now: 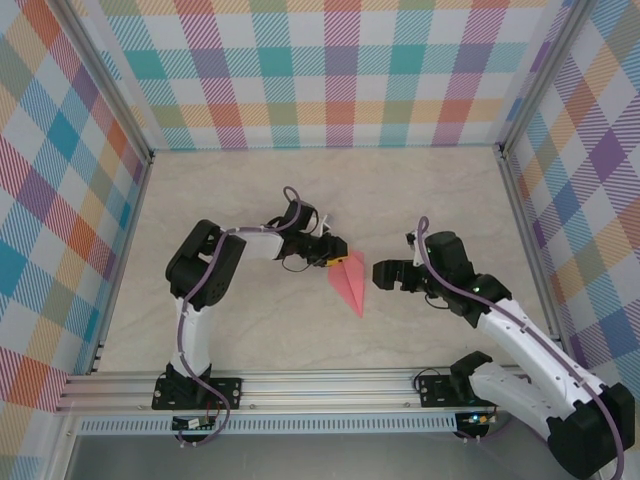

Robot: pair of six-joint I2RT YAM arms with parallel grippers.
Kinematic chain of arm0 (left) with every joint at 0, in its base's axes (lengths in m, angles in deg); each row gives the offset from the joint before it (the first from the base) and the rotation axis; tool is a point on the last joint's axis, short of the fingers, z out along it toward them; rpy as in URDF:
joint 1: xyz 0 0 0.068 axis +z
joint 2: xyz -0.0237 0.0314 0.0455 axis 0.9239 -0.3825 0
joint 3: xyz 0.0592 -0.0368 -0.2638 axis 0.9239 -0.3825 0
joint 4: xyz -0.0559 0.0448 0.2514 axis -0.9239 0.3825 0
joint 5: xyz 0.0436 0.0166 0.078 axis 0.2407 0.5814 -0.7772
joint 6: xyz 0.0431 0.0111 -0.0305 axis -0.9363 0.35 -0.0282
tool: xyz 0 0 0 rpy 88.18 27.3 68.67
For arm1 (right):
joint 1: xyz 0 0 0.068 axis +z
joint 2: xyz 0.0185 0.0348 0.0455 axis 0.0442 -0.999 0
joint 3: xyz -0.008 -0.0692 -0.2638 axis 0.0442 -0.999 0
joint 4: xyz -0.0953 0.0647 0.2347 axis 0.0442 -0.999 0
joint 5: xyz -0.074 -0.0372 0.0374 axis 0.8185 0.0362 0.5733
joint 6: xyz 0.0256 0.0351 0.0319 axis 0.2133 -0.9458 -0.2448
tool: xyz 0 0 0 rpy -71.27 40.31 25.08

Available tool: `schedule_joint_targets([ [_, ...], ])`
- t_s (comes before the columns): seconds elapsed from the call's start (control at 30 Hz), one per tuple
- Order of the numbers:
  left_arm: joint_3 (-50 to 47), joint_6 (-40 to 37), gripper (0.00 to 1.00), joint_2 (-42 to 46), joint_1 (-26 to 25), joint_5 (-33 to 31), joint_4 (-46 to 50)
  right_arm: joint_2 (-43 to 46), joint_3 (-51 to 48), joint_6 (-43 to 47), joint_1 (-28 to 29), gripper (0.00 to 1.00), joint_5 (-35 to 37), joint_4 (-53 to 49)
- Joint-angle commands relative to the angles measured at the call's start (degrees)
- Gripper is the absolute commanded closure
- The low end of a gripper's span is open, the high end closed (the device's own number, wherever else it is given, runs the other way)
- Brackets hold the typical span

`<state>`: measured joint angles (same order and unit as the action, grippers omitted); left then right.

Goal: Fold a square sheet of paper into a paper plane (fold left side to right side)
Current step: Turn over the paper at the center of the table.

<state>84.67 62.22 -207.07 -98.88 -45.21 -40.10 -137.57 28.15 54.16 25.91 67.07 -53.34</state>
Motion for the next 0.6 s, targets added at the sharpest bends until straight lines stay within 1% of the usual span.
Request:
schedule_joint_targets([
  [0.0, 2.16, 0.62, 0.74, -1.91, -0.79, 1.11, -1.54, 2.33, -0.91, -0.28, 0.05, 0.02, 1.14, -1.59],
  [0.1, 2.66, 0.52, 0.8, -2.01, -0.79, 1.02, -1.46, 3.03, -1.08, -0.31, -0.01, 0.01, 1.07, -1.48],
  [0.37, 4.03, 0.04, 0.9, -1.45, -0.79, 1.12, -1.1, 1.13, -1.57, -0.57, -0.68, 0.0, -2.72, 0.4],
  [0.47, 3.98, -0.76, 0.95, 0.98, -0.79, 0.76, -0.31, -0.38, -2.46, -1.69, -3.17, 0.0, -8.46, 2.85],
  [0.57, 3.76, -2.35, 0.99, 4.84, -0.71, -0.4, 2.26, -2.51, -4.1, -3.44, -8.2, 0.0, -18.54, 7.78],
])
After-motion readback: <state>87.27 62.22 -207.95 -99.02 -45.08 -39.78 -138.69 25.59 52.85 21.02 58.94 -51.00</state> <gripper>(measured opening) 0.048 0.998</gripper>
